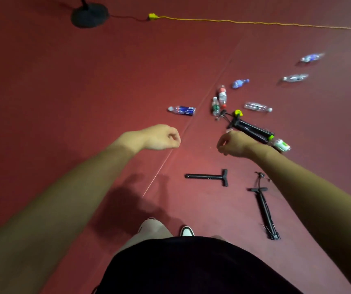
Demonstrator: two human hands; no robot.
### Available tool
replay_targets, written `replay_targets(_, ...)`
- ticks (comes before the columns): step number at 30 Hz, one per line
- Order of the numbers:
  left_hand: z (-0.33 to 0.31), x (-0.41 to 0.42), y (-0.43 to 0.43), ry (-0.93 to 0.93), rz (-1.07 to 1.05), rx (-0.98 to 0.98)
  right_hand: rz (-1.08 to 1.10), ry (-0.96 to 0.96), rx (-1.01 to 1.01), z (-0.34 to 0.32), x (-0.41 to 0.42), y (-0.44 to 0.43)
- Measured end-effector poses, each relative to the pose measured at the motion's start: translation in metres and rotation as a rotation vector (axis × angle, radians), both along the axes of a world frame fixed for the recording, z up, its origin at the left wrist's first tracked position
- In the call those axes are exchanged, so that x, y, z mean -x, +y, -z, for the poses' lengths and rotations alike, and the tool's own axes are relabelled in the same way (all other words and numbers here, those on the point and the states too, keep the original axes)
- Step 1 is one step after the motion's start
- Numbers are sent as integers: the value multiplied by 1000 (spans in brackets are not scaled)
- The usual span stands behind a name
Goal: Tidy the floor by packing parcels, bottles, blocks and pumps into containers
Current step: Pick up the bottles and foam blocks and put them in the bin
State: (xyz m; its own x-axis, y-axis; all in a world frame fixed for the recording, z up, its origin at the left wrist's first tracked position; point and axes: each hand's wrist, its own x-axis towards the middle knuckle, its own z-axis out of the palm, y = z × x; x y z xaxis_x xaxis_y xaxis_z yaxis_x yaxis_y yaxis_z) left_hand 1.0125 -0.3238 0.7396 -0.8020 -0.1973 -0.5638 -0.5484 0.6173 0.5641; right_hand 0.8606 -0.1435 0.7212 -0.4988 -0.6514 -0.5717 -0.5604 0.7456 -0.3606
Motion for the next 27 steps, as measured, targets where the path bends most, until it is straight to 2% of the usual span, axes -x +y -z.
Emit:
replay_targets(6,2,101,-3,-14,164,16,232,11,-32,9,74,47)
replay_targets(16,11,279,-3,54,286,-78,596,134,-52,7,180,83)
replay_targets(27,10,459,53,140,449,-70,839,136,2,2,300,133)
